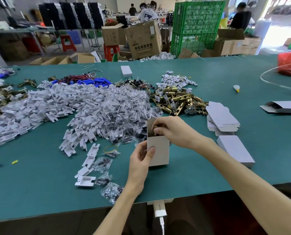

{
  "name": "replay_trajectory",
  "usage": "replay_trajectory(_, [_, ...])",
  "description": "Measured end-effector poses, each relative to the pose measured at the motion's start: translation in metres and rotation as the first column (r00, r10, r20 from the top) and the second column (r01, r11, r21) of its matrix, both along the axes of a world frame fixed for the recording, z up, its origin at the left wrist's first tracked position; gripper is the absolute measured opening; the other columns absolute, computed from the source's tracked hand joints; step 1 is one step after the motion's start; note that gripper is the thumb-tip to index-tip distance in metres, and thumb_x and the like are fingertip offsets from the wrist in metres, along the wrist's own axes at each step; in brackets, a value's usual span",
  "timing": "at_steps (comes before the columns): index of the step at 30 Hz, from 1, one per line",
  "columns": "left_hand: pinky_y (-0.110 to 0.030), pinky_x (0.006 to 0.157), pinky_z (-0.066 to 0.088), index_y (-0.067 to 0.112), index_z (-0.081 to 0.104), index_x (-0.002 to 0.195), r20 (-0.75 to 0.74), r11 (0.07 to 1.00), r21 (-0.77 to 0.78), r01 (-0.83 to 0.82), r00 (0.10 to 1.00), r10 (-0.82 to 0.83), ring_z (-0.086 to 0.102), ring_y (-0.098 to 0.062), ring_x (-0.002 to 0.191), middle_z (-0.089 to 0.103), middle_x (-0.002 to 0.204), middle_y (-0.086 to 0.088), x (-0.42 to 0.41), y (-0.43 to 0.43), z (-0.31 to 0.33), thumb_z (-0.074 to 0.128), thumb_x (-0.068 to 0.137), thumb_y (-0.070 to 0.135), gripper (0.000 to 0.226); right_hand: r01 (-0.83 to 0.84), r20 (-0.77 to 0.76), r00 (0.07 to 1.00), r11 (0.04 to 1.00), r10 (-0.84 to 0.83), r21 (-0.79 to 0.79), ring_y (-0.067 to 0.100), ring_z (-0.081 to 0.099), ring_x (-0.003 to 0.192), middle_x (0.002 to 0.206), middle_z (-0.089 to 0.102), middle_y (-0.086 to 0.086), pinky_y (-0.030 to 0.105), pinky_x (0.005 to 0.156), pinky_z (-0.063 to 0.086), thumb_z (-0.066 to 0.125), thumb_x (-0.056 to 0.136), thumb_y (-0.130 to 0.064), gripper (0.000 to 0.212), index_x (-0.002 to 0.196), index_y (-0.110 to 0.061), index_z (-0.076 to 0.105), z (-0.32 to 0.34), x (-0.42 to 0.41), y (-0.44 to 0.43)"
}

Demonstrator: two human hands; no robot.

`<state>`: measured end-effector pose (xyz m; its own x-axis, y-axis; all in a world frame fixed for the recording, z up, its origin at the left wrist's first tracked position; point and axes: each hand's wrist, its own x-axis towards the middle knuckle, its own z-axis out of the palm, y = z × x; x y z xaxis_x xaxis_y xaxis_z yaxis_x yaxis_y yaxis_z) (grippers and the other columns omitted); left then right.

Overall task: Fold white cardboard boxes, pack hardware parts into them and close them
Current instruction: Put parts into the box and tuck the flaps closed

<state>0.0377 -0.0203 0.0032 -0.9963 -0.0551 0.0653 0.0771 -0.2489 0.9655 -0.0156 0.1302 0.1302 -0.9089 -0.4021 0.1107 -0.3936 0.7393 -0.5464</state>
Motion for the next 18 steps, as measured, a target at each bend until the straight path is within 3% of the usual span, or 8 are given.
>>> replay_trajectory(5, [-0.024, 0.079, 0.057, 0.027, 0.071, 0.117, -0.019, 1.000, -0.024, 0.004, 1.000, -0.005, 0.071, -0.013, 0.102, 0.076, 0.111, 0.000, 0.001, -0.001, 0.000, 0.074, 0.091, 0.039, 0.028, -0.031, -0.048, 0.998, 0.999, 0.032, 0.020, 0.019, 0.065, 0.100, 0.105, 0.071, -0.001, 0.043, 0.089, 0.053, 0.063, 0.098, -0.016, 0.014, 0.111, -0.019, 0.065, -0.002, 0.007, -0.003])
replay_trajectory(18, [-0.022, 0.081, 0.055, 0.016, 0.068, 0.115, 0.021, 0.997, -0.071, 0.003, 1.000, -0.002, 0.071, -0.011, 0.100, 0.076, 0.106, 0.002, 0.000, 0.001, -0.003, 0.073, 0.093, 0.036, 0.030, -0.009, -0.141, 0.990, 1.000, 0.007, -0.010, 0.012, 0.063, 0.092, 0.101, 0.070, -0.005, 0.037, 0.085, 0.053, 0.058, 0.100, -0.018, 0.012, 0.106, -0.017, 0.069, -0.009, 0.011, 0.007])
